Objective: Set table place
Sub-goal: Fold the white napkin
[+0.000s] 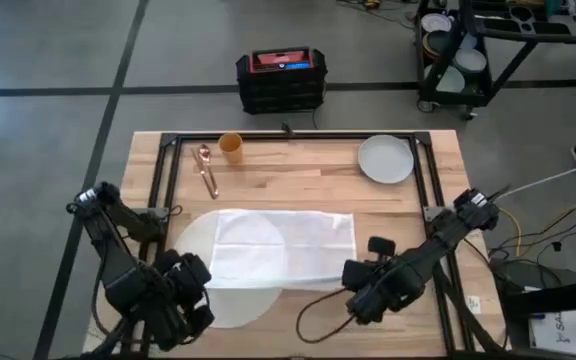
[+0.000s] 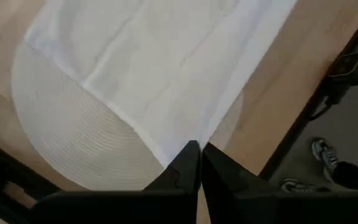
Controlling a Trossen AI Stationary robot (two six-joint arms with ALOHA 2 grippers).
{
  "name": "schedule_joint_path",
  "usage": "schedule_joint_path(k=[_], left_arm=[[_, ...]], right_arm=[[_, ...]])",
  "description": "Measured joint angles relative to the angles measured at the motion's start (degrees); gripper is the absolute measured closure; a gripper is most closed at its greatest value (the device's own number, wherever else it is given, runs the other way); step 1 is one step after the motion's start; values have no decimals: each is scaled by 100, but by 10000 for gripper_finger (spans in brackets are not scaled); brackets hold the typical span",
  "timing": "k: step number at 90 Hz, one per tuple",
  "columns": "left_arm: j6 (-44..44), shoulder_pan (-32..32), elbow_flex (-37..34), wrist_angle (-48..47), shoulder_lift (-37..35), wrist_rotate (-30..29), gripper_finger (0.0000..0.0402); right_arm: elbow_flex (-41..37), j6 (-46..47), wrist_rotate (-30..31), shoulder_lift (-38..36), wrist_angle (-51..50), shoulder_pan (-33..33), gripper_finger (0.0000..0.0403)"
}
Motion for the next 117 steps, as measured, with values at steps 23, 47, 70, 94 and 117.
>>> schedule_joint_path(k=[23,47,70,94,117], left_arm=[[1002,601,-591,7,-577,-51,402],[1722,1157,-1396,13,-1499,-403,402],[1800,1867,-1998,15,-2236,-659,402],[2739,2889,-2313,31,-2419,-774,402],[4016,3910,-2442,313,-2411,-809,402]], right_arm=[[-672,28,201,-650,-4,-510,403],[-957,-168,358,-931,6,-1141,403],[-957,-1281,598,-928,5,-1870,403],[-957,-2265,692,-1097,24,-2704,403],[-957,-2833,730,-1208,15,-3298,403]])
